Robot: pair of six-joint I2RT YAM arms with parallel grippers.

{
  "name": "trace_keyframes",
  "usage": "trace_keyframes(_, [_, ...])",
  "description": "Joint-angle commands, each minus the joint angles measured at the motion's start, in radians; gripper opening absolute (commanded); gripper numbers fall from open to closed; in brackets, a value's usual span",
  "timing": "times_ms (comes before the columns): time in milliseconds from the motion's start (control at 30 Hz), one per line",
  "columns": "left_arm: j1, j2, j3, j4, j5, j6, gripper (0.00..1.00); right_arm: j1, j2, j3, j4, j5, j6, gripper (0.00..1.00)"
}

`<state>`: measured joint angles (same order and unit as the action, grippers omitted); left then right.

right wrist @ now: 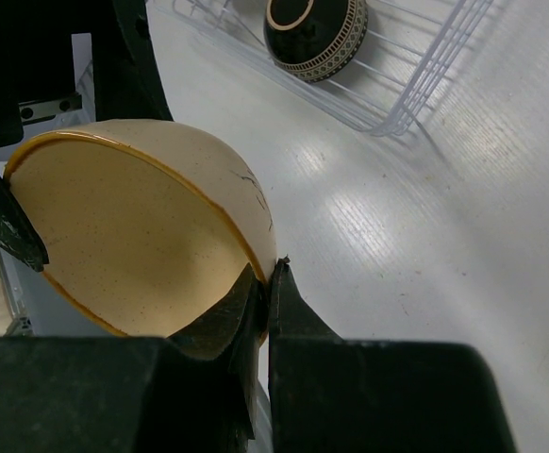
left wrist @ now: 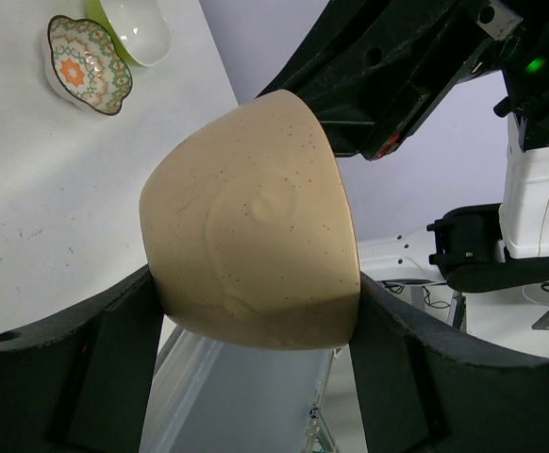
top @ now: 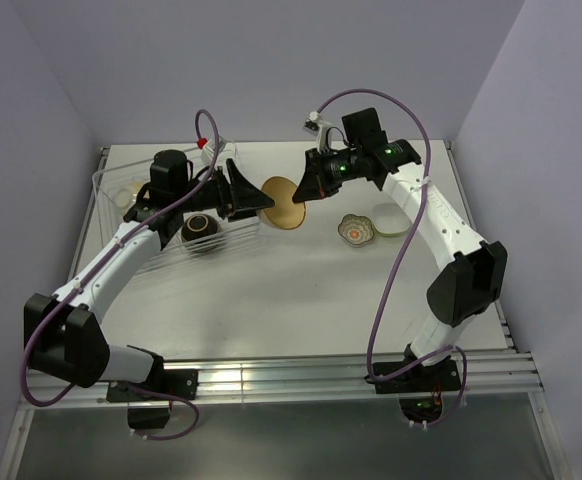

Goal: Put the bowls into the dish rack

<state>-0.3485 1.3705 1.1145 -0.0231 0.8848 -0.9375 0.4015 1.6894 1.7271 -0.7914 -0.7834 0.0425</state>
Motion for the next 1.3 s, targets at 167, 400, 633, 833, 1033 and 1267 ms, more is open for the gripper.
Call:
trace_keyframes(167, [0.005,-0.037,0.011,0.026,0.003,0.029,0.00,0.008,0.009,0.055,-0.003,-0.053,-0.007,0.38])
trace_keyframes(400, [0.055,-0.037,0.011,-0.012,-0.020,0.034,0.00,0.008,0.010,0.054,-0.002,-0.047,0.000,0.62])
trace_keyframes(633, [0.137,-0.013,0.050,-0.113,-0.064,0.110,0.00,0.008,-0.002,0.039,0.018,-0.025,0.023,0.85])
trace_keyframes(833, [0.224,0.016,0.088,-0.170,-0.096,0.166,0.00,0.008,-0.005,0.040,0.018,-0.011,0.025,0.88])
trace_keyframes(1033, [0.301,0.071,0.206,-0.273,-0.274,0.302,0.00,0.007,-0.010,0.031,0.011,0.010,0.014,0.88])
trace_keyframes(1267, [0.304,0.182,0.396,-0.431,-0.602,0.505,0.00,0.007,-0.011,0.029,0.003,0.024,0.007,0.89])
